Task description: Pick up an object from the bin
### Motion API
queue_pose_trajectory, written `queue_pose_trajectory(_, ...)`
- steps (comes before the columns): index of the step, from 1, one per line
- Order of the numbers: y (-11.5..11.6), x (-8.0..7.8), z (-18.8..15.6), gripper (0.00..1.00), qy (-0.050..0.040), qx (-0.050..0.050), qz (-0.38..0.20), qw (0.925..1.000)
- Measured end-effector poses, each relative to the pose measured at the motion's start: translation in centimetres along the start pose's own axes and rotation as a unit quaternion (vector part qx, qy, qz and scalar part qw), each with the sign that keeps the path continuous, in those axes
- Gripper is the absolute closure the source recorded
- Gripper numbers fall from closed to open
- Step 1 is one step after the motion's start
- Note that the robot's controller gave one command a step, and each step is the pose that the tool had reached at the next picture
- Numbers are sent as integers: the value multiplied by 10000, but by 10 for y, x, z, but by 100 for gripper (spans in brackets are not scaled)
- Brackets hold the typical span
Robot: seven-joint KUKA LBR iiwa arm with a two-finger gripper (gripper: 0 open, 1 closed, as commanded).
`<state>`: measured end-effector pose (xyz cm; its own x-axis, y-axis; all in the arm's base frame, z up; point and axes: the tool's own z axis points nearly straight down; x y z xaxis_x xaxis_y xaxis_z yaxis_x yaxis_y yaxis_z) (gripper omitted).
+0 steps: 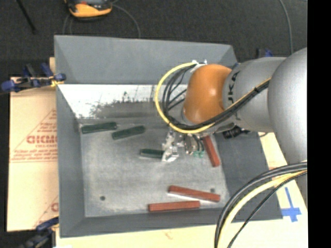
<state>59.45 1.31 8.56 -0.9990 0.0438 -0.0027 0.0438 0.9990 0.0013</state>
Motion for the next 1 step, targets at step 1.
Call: queue_pose_trajectory(1,-1,-25,2,100,78,0,-334,9994)
